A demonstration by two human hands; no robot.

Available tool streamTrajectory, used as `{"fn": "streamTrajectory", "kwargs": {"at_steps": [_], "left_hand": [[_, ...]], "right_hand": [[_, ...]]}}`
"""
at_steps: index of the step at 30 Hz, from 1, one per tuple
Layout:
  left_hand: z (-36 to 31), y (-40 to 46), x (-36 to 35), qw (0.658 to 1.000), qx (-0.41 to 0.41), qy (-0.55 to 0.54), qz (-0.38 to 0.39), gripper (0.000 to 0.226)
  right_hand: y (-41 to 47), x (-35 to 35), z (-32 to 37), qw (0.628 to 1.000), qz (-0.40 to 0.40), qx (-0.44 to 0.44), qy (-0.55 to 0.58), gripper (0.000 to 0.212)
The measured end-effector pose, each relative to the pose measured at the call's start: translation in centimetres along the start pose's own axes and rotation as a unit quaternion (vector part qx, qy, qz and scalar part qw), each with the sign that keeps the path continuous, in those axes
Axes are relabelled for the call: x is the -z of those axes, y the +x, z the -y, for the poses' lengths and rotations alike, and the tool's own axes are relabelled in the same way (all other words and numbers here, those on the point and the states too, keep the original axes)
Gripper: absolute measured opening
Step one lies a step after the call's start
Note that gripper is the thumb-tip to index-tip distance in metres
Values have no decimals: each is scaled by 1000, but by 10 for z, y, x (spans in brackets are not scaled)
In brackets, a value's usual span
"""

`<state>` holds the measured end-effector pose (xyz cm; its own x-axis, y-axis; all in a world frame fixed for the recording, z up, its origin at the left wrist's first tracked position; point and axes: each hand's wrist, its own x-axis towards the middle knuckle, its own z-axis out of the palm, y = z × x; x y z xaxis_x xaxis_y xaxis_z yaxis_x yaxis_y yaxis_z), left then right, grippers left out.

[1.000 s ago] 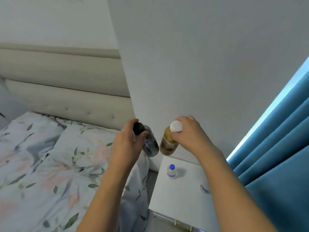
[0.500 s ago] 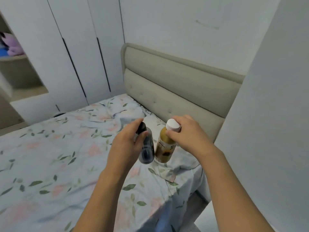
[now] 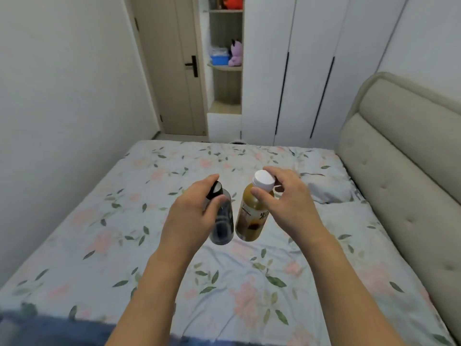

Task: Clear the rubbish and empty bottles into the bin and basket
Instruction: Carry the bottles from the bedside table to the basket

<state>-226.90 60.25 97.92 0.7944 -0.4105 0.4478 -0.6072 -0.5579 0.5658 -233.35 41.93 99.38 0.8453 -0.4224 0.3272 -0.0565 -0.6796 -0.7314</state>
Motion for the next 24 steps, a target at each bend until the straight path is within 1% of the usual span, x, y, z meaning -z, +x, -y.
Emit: {"fn": "streamTrajectory", "kwargs": {"at_steps": [3,7,11,16,20,24], "left_hand": [[22,-23,37,997,57,31,-46,44],[53,-60,89,983,133,68,-107,43],[84,-100,142,959,209,96,-165,43],[119,-158,213,924,286,120,-225,43],[145,-192,262,901,328,128,-254,44],[170,-211,298,889,343,144,-269,43]], "right_hand": [[3,-42,27,996,60,51,36,46],[-3,-97,74,980,142,113,83,43],[-15,-154,127,959,208,162,106,42],[-50,-229,197,928,277,196,156,38],[-81,-277,246,904,309,228,190,34],[-95,-314,281,896,315,239,202,32]]}}
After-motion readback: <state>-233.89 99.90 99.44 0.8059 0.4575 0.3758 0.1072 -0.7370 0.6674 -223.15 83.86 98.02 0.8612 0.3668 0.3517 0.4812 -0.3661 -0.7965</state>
